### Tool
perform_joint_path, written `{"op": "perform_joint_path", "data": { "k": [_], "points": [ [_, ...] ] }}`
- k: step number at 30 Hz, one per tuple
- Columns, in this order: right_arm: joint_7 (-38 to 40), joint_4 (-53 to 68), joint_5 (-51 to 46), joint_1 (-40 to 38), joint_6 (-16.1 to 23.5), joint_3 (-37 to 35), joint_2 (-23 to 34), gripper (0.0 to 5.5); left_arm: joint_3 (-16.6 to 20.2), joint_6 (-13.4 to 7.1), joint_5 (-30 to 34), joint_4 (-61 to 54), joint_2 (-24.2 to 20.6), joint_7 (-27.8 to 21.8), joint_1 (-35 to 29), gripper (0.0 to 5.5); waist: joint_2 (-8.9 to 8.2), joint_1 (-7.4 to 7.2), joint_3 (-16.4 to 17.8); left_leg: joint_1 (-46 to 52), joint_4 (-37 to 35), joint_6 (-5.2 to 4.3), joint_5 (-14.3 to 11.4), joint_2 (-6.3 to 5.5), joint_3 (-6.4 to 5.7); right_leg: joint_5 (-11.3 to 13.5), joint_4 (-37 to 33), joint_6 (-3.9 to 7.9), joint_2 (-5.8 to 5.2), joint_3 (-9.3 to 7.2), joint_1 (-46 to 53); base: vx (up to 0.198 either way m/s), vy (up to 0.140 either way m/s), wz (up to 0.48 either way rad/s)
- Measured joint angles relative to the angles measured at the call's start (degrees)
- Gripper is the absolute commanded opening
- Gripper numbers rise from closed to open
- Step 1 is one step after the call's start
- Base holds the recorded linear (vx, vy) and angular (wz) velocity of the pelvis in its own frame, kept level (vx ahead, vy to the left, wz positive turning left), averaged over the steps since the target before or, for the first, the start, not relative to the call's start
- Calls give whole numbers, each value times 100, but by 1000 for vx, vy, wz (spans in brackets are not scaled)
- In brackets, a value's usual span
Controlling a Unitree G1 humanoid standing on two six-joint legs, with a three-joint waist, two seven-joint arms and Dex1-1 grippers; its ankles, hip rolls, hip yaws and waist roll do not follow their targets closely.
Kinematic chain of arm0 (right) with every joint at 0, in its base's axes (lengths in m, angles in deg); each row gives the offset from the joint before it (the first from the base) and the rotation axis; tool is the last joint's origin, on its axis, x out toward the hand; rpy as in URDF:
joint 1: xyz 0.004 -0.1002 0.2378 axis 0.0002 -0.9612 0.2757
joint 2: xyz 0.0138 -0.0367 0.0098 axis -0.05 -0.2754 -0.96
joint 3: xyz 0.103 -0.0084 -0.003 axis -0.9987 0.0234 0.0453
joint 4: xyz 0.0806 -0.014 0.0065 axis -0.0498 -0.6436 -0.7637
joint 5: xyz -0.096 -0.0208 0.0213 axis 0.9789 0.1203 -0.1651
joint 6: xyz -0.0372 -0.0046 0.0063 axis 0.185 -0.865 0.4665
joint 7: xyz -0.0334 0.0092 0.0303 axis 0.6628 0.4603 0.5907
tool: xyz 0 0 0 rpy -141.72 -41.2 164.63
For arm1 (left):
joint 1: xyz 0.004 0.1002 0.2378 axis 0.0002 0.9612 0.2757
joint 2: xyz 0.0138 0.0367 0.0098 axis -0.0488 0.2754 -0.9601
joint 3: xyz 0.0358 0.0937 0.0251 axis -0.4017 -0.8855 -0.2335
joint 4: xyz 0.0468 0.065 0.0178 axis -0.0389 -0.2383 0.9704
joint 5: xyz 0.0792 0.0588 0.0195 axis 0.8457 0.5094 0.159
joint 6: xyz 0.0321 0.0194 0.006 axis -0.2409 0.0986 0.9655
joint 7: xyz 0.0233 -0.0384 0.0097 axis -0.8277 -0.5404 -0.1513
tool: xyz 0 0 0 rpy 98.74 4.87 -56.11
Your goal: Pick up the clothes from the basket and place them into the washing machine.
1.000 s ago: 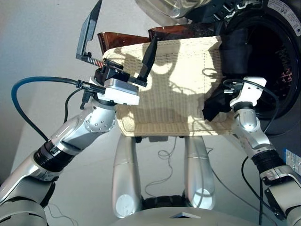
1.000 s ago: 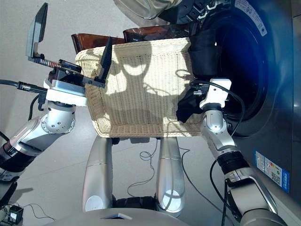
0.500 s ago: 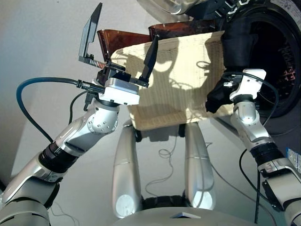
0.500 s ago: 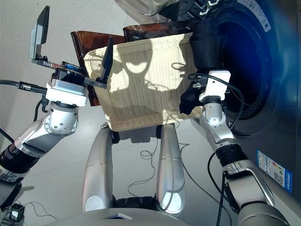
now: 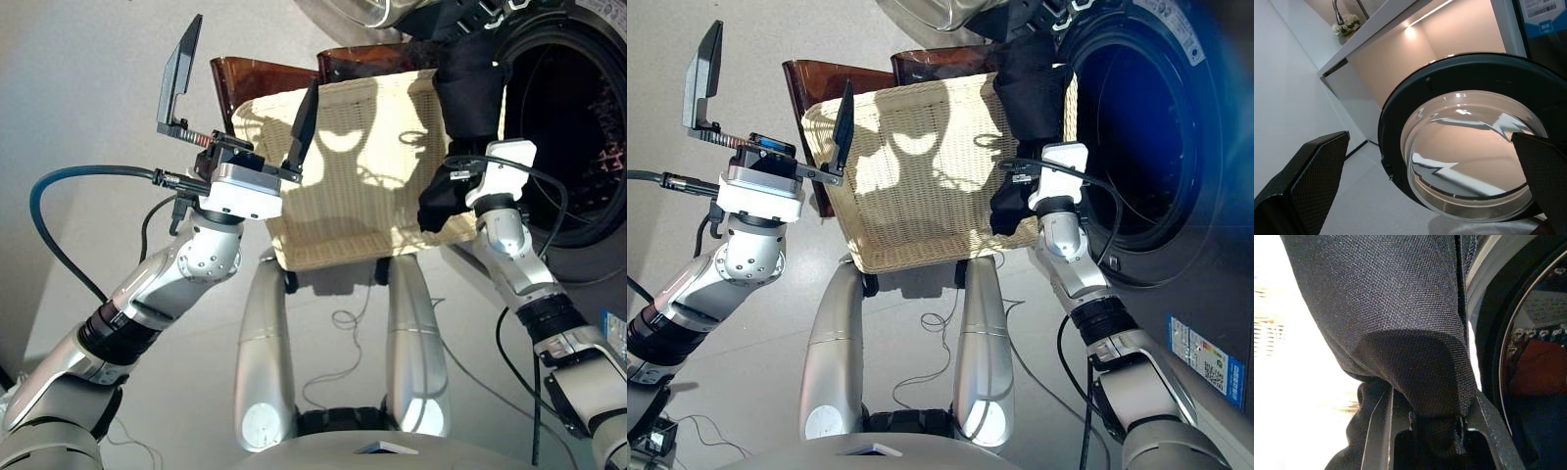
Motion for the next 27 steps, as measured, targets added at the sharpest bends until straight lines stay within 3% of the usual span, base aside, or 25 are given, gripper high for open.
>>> {"op": "perform_joint_path", "data": {
  "k": [7, 13, 17, 22, 27],
  "points": [
    [-4, -69, -88, 70, 14, 43, -101, 0, 12, 0, -1, 0, 0, 1, 41, 550, 1, 15, 0, -13, 80, 2, -1, -2, 7, -2, 65, -2, -2, 31, -26, 0, 0, 0],
    [127, -455, -834, -44, 183, -374, -680, 0, 53, -2, -9, 1, 62, 22, 172, 550, 4, -1, 1, -47, 78, 5, -1, 4, 23, -1, 65, -3, 5, 60, -61, 0, 0, 0],
    [56, -614, -2234, -126, 675, -984, -1383, 0, 58, -2, -128, 3, 275, 82, 214, 550, 9, -13, 3, -113, 87, 5, -1, 5, 28, -1, 61, -3, 8, 65, -131, 0, 0, 0],
    [-679, -665, -4425, -37, 1286, -1475, -2081, 0, 84, -9, -352, 76, 429, 129, 207, 550, 14, -14, 5, -117, 89, 4, 0, 4, 42, 0, 56, -2, 12, 74, -150, 0, 0, 0],
    [-1702, -707, -6343, -11, 1485, -1794, -2520, 0, 129, -18, -553, 219, 446, 115, 218, 550, 14, -19, 5, -109, 101, 5, 0, 2, 49, 1, 68, -2, 13, 83, -147, 0, 0, 0]
  ]
}}
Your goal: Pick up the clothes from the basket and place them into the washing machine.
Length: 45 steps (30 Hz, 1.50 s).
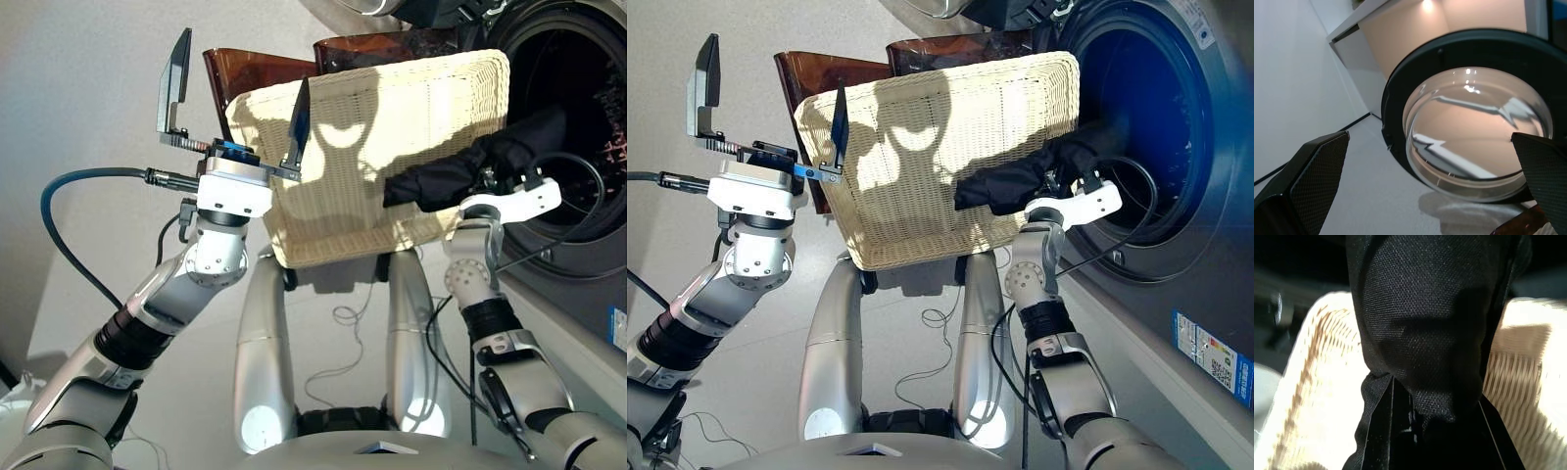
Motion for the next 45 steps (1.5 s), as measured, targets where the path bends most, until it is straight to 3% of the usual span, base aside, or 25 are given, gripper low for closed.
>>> {"op": "perform_joint_path", "data": {
  "k": [5, 11, 20, 33, 37, 45],
  "points": [
    [-548, -66, -877, 12, 65, -201, -39, 0, 29, -85, -152, 2, 5, -123, 6, 550, 0, 1, 0, 1, 5, 6, 4, 0, 4, 9, 1, 1, -1, 6, 2, 0, 0, 0],
    [-469, -669, -993, 498, 390, -723, 114, 0, 52, -114, -279, 2, 2, -234, 19, 550, -1, 2, 0, -1, 13, 10, 6, 0, 4, 16, 0, 2, -1, 8, 4, 0, 0, 0],
    [201, -1433, -956, 1388, 393, -955, 997, 0, 199, -220, -430, -11, -60, -430, 19, 550, 15, 87, -1, -64, 13, 12, 10, -3, -4, 17, 16, 2, -6, 2, -54, 2, -6, 2],
    [599, -1926, -614, 1624, 115, -990, 1943, 0, 439, -231, -581, -59, -312, -565, 154, 550, 21, 172, 2, -526, 308, 17, -16, -100, -157, -102, 448, -7, -96, -16, -472, 1, -5, 5],
    [734, -2160, -475, 1877, 11, -989, 2284, 0, 527, -231, -702, -128, -374, -573, 201, 550, 21, 171, 2, -758, 536, 22, -19, -101, -181, -133, 650, -23, -93, -6, -684, -19, -59, 32],
    [1294, -2477, 114, 2277, -2, -1003, 3027, 0, 650, -239, -794, -505, -696, -608, 300, 550, 22, 166, 3, -1442, 1523, 25, -366, -87, -245, -420, 1585, -22, -83, 108, -1356, -12, -26, 11]
  ]
}}
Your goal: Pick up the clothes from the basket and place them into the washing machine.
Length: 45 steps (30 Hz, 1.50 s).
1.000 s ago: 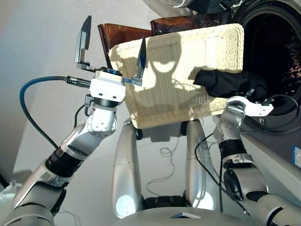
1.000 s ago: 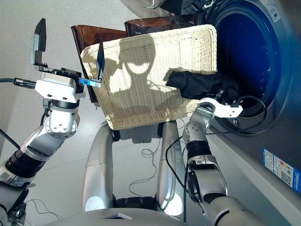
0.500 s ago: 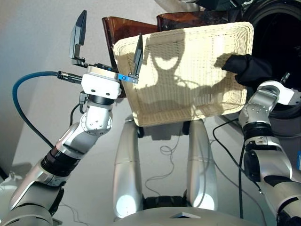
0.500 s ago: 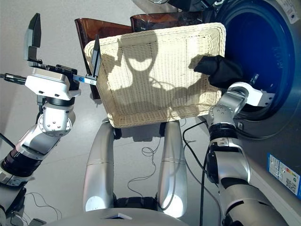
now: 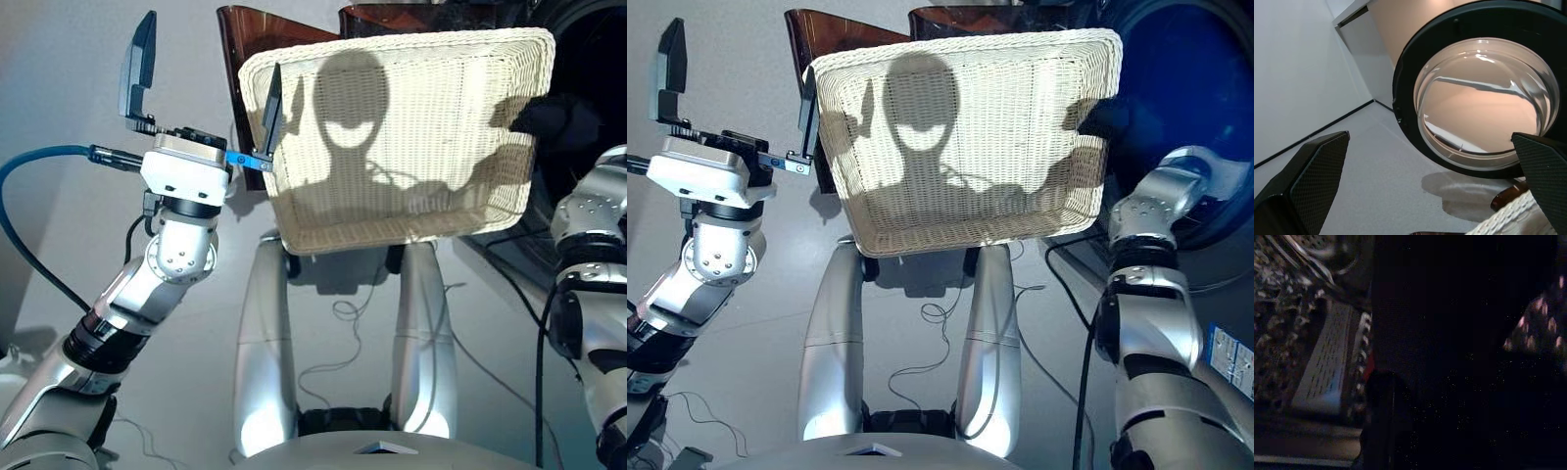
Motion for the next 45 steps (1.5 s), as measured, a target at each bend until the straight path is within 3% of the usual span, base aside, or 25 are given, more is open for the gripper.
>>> {"op": "perform_joint_path", "data": {
  "k": [7, 11, 20, 21, 22, 33, 37, 42, 45],
  "points": [
    [183, -109, 161, 173, -6, -2, 453, 0, 39, -13, -1, -226, -284, -1, 107, 550, 2, 18, 0, -371, 288, -13, -34, -28, -33, -47, 363, 22, 56, 123, -444, -7, -24, 4],
    [300, -228, 284, 425, -3, 2, 817, 0, 43, -18, -11, -265, -364, -5, 123, 550, 6, 19, 1, -522, 394, -71, -63, -93, -53, -103, 551, 10, 85, 245, -676, -8, -47, -19],
    [544, -716, 414, 792, 20, 6, 1086, 0, 40, -23, -113, -325, -367, -9, 100, 550, 65, 40, 6, -648, 501, -140, -117, -116, -97, -222, 742, -41, 72, 244, -844, 0, -6, 4],
    [550, -729, 441, 792, 20, 6, 1089, 444, 41, -23, -112, -326, -367, -8, 91, 550, 65, 40, 6, -648, 502, -143, -119, -120, -98, -224, 745, -41, 72, 242, -845, 0, 0, 0],
    [550, -732, 474, 791, 20, 5, 1089, 550, 41, -23, -111, -326, -367, -8, 93, 550, 65, 42, 6, -649, 502, -143, -119, -118, -98, -225, 747, -40, 70, 243, -846, 0, 0, 0],
    [392, -685, 489, 704, 21, 5, 1088, 550, 43, -28, -114, -346, -362, -54, 66, 550, 66, 71, 6, -653, 535, -139, -118, -127, -112, -231, 773, -44, 60, 228, -833, 0, 0, 0],
    [360, -72, 489, 221, 29, -2, 945, 550, 46, -30, -116, -379, -352, -72, 39, 550, 66, 123, 6, -645, 607, -138, -120, -135, -199, -250, 822, -85, 51, 158, -771, 0, 0, 0],
    [223, 946, 607, -460, 70, 2, 280, 550, 62, -39, -116, -385, -291, -68, 21, 550, 65, 109, 6, -567, 614, -167, -141, -114, -248, -271, 795, -64, 39, 104, -638, -13, 31, 0],
    [159, 2262, 1003, -1174, 155, 359, -474, 550, 66, -44, -112, -390, -67, -66, 92, 550, 63, 4, 5, -505, 562, -158, -136, -104, -270, -258, 698, -55, 59, 81, -544, 0, 0, 0]
  ]
}}
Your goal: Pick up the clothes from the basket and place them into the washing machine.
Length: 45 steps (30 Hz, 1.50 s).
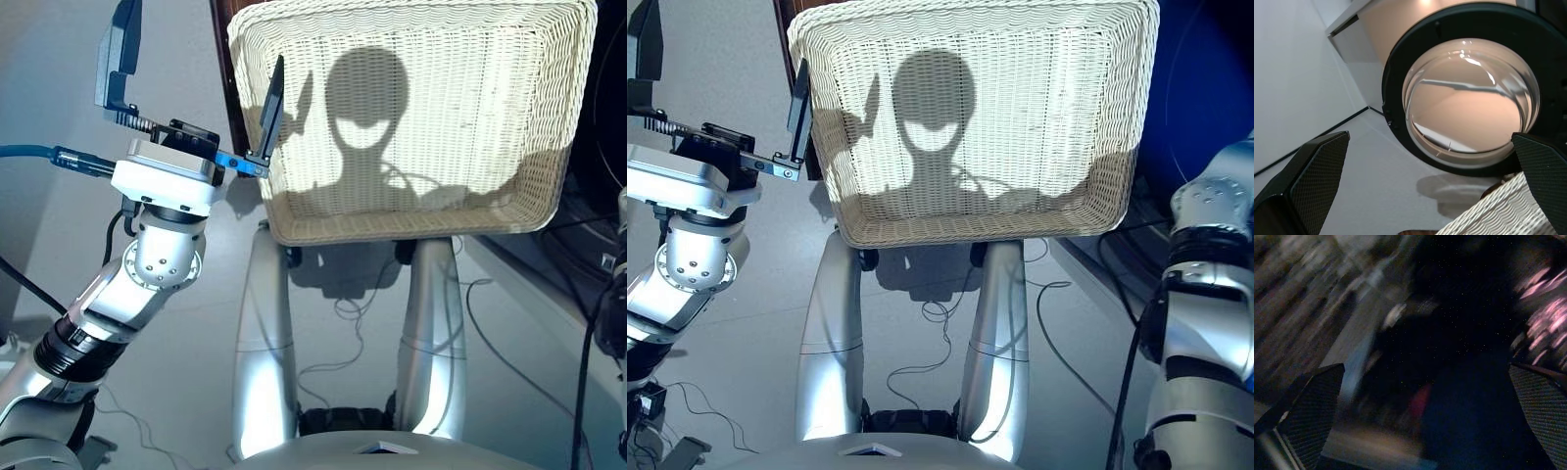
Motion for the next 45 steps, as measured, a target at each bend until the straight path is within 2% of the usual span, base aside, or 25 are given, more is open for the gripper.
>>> {"op": "perform_joint_path", "data": {
  "k": [4, 7, 10, 12, 13, 14, 19, 21, 25, 30, 31, 34, 37, 38, 41, 42, 44, 45],
  "points": [
    [-43, 579, 533, -613, -40, 573, -470, 550, -4, 0, 9, -9, 87, 9, 12, 550, -2, -34, 0, 29, -55, 17, -2, 10, 15, 25, -107, 22, 26, 8, 51, -7, 13, -8],
    [-168, 920, 943, -1031, -217, 1034, -682, 550, -20, 23, 18, 20, 106, 2, 67, 550, -11, -79, -1, 110, -93, 44, 7, 21, 29, 67, -193, 34, 39, -5, 156, 0, 0, 0],
    [-305, 1221, 1655, -1341, -553, 1685, -668, 550, -33, 35, 60, 33, 131, -11, 212, 550, -49, -156, -24, 325, -180, 89, -29, 45, 31, 55, -328, 48, 55, -13, 404, 0, 0, 0],
    [-480, 1471, 2088, -1553, -662, 2005, -664, 550, -18, 32, 139, 40, 139, -13, 277, 550, -69, -197, -18, 488, -291, 78, -66, 79, 63, 67, -499, 88, 72, -18, 574, -10, 25, -64],
    [-546, 1512, 2267, -1619, -764, 2145, -671, 550, -57, 30, 157, 80, 151, -26, 323, 550, -79, -201, -31, 553, -333, 104, -35, 90, 71, 108, -549, 56, 83, -12, 631, 0, 0, 0],
    [-614, 1551, 2452, -1659, -816, 2317, -649, 550, -50, 23, 174, 128, 181, -47, 344, 550, -95, -197, -29, 624, -413, 97, -46, 102, 90, 112, -634, 90, 88, -15, 694, 0, 0, 0],
    [-1057, 1555, 3175, -1797, -1261, 3087, -617, 550, -87, 22, 193, 594, 452, -226, 556, 550, -115, -181, -20, 1139, -908, 105, 76, 101, 177, 225, -1085, 83, 70, -49, 1178, 1, 8, -13],
    [-1205, 1307, 3327, -1805, -1395, 3305, -743, 550, -142, 9, -109, 950, 655, -441, 642, 550, -115, -173, -19, 1463, -1204, 90, 142, 94, 198, 287, -1368, 97, 62, -85, 1498, 31, 11, -16],
    [-1541, 796, 4097, -1940, -1768, 3806, -754, 550, -189, 9, -1284, 1782, 1279, -1181, 870, 550, -125, -151, -14, 2449, -1929, 81, 305, 65, 201, 413, -2045, 112, 29, -227, 2503, 89, 14, 9],
    [-1836, -164, 4803, -2167, -2029, 3761, -948, 550, -167, 106, -1999, 3208, 1930, -1916, 1056, 550, -130, -133, -24, 4071, -3106, 73, 581, 42, 251, 618, -3098, 141, 25, -400, 4073, 119, 26, -37],
    [-1907, -351, 4851, -2234, -2044, 3675, -974, 550, -169, 212, -2120, 3630, 2088, -2041, 1054, 550, -130, -147, -24, 4403, -3377, 65, 660, 41, 260, 674, -3338, 150, 30, -435, 4400, 110, 26, -40],
    [-2013, -928, 4898, -2436, -2168, 3331, -1098, 550, -173, 407, -2167, 4596, 2509, -2353, 1191, 550, -134, -156, -51, 5246, -4133, 65, 898, 37, 304, 862, -4044, 183, 44, -539, 5195, 149, 34, -61],
    [-2049, -1299, 5015, -2648, -2267, 2954, -1199, 550, -85, 470, -2133, 5338, 2779, -2644, 1426, 550, -112, -158, -70, 6068, -4887, 58, 1120, 59, 374, 1192, -4890, 192, 110, -599, 6051, 189, 30, -100],
    [-2104, -1376, 5093, -2792, -2278, 2800, -1221, 550, 8, 455, -2121, 5581, 2879, -2769, 1509, 550, -96, -151, -114, 6313, -5065, 62, 1154, 61, 366, 1287, -5173, 207, 113, -674, 6365, 149, 36, 50],
    [-2283, -1804, 5195, -3149, -2371, 2463, -1340, 550, 250, 529, -1952, 6354, 3021, -3079, 1659, 550, -49, -109, -513, 6708, -5402, 78, 1190, 19, 347, 1429, -5758, 250, 88, -848, 6924, 150, 32, 98],
    [-2325, -1988, 5235, -3264, -2480, 2401, -1365, 550, 375, 649, -1873, 6725, 3087, -3125, 1753, 550, -36, -112, -682, 6908, -5529, 80, 1190, -1, 351, 1441, -5920, 267, 79, -868, 7148, 163, 29, 79],
    [-2383, -2342, 5315, -3536, -2499, 2214, -1436, 550, 682, 703, -1655, 7476, 3188, -3151, 2012, 550, 5, -115, -1211, 7094, -5739, 78, 1187, -21, 345, 1455, -6191, 298, 67, -944, 7379, 163, 30, 85],
    [-2379, -2530, 5345, -3643, -2519, 2079, -1490, 550, 821, 791, -1543, 7897, 3242, -3141, 2045, 550, 22, -124, -1364, 7263, -5854, 77, 1189, -25, 321, 1461, -6332, 308, 72, -1012, 7586, 169, 29, 152]
  ]
}}
